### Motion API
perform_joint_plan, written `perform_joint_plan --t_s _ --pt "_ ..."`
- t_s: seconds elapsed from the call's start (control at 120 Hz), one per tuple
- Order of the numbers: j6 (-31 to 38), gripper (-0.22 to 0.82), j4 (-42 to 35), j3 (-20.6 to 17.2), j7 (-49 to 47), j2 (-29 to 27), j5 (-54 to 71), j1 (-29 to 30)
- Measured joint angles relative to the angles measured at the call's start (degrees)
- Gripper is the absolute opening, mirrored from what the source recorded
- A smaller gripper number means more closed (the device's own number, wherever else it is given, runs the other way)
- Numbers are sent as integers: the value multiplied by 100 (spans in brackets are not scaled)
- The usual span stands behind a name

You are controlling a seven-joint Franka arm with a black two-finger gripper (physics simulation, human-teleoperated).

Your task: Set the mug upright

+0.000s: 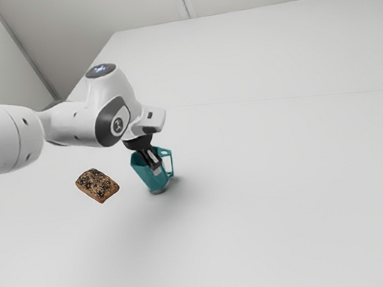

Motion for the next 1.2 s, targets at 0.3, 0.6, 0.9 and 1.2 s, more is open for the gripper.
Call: perform_joint_plan --t_s 0.3,0.6,0.9,1.2 --pt "65 -15 8 -6 -105 118 -121 29" --pt "57 40 4 2 -119 -18 -54 -33" --pt "-447 55 563 36 -394 -635 181 -48" --pt "-2108 59 2053 182 -1042 -901 585 -105"
